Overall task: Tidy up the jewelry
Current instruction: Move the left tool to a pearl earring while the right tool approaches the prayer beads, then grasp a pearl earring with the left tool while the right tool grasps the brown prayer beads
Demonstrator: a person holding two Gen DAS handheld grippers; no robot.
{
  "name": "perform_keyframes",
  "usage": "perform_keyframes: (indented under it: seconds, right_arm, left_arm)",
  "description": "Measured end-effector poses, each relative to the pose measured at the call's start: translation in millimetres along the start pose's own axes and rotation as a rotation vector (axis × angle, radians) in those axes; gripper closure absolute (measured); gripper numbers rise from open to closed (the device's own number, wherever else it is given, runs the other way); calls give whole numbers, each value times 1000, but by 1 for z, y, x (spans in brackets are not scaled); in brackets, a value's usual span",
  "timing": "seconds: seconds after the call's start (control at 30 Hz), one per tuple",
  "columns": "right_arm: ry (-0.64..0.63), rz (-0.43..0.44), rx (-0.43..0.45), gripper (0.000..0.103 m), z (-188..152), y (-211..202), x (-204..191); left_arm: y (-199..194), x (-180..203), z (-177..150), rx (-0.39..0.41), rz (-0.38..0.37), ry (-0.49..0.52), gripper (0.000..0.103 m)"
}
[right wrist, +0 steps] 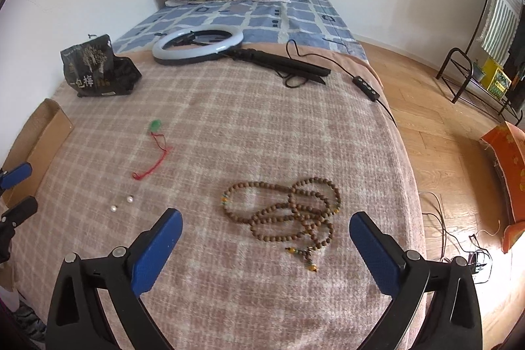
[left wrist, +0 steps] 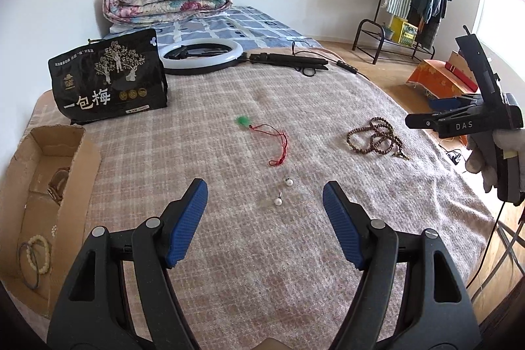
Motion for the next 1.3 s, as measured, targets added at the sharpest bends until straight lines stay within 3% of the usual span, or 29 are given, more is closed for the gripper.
perform_keyframes:
  seconds: [0.27, 0.4, 0.77, 0.83, 1.3]
  right_arm:
    - [66, -16, -50, 0, -33, 34, 51]
    - [63, 15, -41, 0, -41, 44, 56]
    - [-79, 55, 13, 0, -46, 56, 32]
    - [-80, 74, 12, 0, -47, 58, 28]
    - [-91, 89, -33, 0, -52, 92, 15]
  left_arm:
    - [27, 0, -23, -40, -6, 16, 28]
    - [43, 0, -32, -70, -5, 36, 36]
    - [84, 13, -52, -129, -66, 69, 55]
    - [89, 17, -54, -138, -79, 72, 62]
    - [107, 13, -59, -152, -92, 26, 68]
Point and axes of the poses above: each gripper's, at about its wrist camera, not at the fingertips, and y roughly the way its jaws point, x to its right, z to its top, the point moved 10 cm from there along y, roughly the way its jaws point, and after that the axes turned 9 degrees about x, right-handed, at the moved point
